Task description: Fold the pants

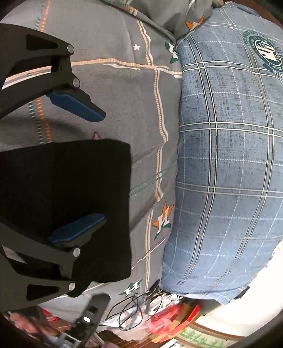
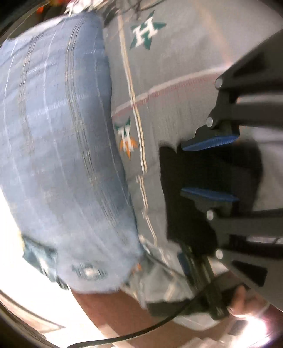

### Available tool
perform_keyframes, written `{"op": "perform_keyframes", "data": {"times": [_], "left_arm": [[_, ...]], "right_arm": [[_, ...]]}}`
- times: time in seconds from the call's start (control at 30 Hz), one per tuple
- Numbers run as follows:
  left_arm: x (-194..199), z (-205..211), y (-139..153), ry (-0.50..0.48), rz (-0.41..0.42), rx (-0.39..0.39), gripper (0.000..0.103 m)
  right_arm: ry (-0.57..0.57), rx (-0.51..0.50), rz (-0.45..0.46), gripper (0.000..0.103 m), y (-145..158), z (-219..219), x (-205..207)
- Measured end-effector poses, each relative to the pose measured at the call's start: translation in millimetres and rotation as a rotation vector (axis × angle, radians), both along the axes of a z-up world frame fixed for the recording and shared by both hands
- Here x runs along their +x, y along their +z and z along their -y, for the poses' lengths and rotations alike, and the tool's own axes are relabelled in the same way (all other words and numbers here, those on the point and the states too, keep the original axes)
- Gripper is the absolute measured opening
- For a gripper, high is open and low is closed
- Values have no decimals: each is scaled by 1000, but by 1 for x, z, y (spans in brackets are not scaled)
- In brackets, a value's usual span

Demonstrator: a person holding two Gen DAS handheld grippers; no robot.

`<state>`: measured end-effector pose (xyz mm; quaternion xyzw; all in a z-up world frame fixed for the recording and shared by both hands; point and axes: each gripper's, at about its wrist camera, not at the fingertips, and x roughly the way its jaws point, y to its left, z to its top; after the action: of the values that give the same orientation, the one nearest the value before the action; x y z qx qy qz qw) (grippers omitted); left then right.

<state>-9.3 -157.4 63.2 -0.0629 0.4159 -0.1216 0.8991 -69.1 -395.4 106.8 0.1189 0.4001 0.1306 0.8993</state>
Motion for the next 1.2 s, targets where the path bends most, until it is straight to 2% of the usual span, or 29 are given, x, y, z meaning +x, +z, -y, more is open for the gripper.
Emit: {"op": "perform_keyframes", "data": {"times": [0.1, 0.17, 0.2, 0.37, 0.4, 0.43, 0.5, 0.6, 0.7, 0.8, 0.9, 1.07, 1.2], "left_arm": [[-2, 4, -9, 1, -8, 39, 87], [-3, 3, -13, 2, -13, 21, 87], [-3, 2, -15, 3, -20, 17, 88], [-5, 2, -11, 10, -28, 18, 88], [-8, 2, -7, 9, -23, 26, 88], [-10, 2, -4, 9, -15, 31, 88], [-15, 2, 1, 11, 0, 44, 88], [-21, 1, 5, 11, 10, 76, 88], [-26, -1, 10, 21, 34, 101, 88], [-28, -5, 15, 41, 44, 101, 88], [-30, -6, 19, 50, 55, 99, 88], [-31, -2, 23, 45, 73, 106, 88], [-30, 1, 21, 30, 62, 83, 88]], "right_arm": [[55, 1, -41, 33, -11, -19, -3], [45, -89, -105, 27, -28, -25, -6], [42, -95, -110, 23, -34, -24, -13], [25, -36, -97, 23, -33, -14, -27], [18, -25, -102, 24, -31, -11, -27], [7, -5, -100, 29, -26, -8, -28], [-16, 16, -69, 30, -17, -3, -29], [-31, 38, -43, 39, -8, 0, -28], [-47, 48, -47, 39, -9, -2, -25], [-52, 26, -44, 40, -9, -7, -23], [-52, -11, -24, 50, -8, -11, -25], [-48, -14, -25, 50, -7, -12, -22], [-50, -47, -17, 56, -6, -15, -20]]}}
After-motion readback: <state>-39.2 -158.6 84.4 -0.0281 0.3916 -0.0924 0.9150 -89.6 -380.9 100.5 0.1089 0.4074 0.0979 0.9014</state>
